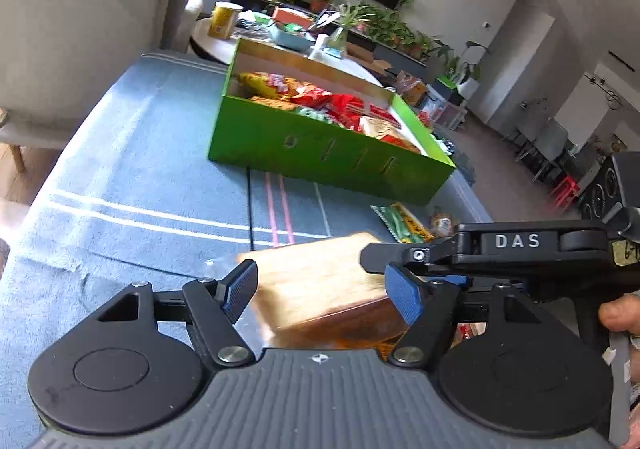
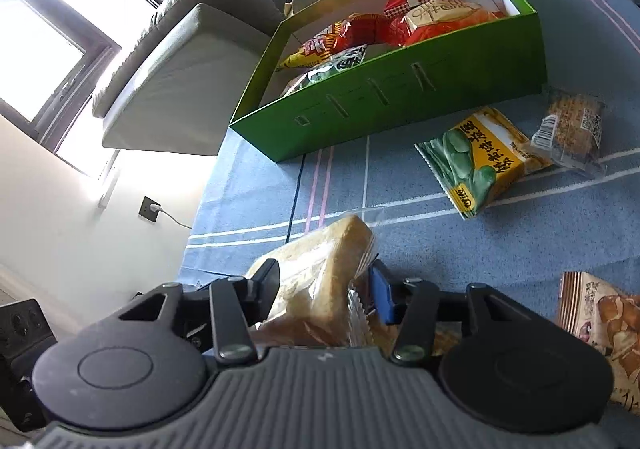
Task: Organize snacks
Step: 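Grasp the bread loaf with both grippers, then lift the bread loaf into the green box and open both grippers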
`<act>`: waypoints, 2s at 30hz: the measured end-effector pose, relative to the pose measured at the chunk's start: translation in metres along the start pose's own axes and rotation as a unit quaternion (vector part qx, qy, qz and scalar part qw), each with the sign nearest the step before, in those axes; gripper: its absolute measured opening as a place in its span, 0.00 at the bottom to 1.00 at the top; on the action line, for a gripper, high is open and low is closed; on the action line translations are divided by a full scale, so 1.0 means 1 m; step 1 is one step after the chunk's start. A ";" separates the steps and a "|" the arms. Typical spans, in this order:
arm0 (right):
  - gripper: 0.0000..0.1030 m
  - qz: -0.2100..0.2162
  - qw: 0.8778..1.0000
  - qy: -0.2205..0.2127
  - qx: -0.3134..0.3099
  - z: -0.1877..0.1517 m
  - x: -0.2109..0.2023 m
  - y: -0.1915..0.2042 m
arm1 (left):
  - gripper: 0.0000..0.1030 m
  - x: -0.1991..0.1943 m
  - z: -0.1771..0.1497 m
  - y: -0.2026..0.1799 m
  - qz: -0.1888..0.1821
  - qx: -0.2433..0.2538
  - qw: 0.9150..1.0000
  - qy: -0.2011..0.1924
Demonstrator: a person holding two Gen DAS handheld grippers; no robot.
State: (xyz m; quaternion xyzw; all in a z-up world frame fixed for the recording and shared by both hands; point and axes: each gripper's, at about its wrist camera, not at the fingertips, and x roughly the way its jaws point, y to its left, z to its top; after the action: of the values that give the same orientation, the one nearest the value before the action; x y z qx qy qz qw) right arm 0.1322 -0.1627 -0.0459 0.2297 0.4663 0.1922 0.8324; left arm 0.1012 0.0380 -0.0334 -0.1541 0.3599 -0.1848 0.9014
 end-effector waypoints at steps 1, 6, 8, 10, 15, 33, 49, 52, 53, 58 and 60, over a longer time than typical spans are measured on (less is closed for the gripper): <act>0.55 0.001 1.000 -0.001 -0.004 0.000 0.000 0.002 | 0.65 0.000 0.000 0.000 0.000 -0.003 1.000 0.001; 0.55 -0.019 1.000 0.004 0.002 0.001 0.005 -0.004 | 0.70 -0.003 0.000 0.004 0.027 -0.013 1.000 0.003; 0.55 -0.016 1.000 0.007 0.011 -0.001 0.004 -0.009 | 0.74 -0.001 -0.001 0.013 0.023 -0.032 0.999 0.016; 0.55 -0.013 1.000 0.008 0.013 -0.001 0.004 -0.010 | 0.74 0.004 -0.003 0.016 0.023 -0.039 0.999 0.024; 0.56 -0.005 1.000 0.016 0.010 -0.001 0.007 -0.004 | 0.71 0.009 -0.004 0.006 0.024 -0.015 0.999 0.017; 0.56 0.029 0.999 -0.043 -0.011 0.018 -0.020 0.021 | 0.66 -0.014 0.035 -0.009 0.014 0.002 0.998 -0.057; 0.56 0.039 0.994 -0.098 -0.007 0.077 -0.028 0.030 | 0.66 0.005 0.099 -0.022 0.010 0.048 0.994 -0.102; 0.56 0.040 0.994 -0.104 -0.004 0.089 -0.024 0.029 | 0.66 0.014 0.110 -0.021 0.010 0.050 0.993 -0.104; 0.56 0.040 0.994 -0.106 -0.004 0.093 -0.023 0.027 | 0.66 0.017 0.113 -0.020 0.010 0.050 0.993 -0.103; 0.56 0.042 0.993 -0.108 0.005 0.108 -0.014 0.019 | 0.66 0.033 0.123 -0.020 0.013 0.060 0.993 -0.099; 0.56 0.043 0.993 -0.107 0.010 0.114 -0.010 0.015 | 0.66 0.041 0.128 -0.019 0.015 0.061 0.993 -0.097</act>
State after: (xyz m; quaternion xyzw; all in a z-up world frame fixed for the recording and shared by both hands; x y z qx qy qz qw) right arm 0.2249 -0.1787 0.0218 0.2770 0.3662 0.1973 0.8662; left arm 0.2144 0.0214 0.0391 -0.1105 0.2605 -0.1774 0.9426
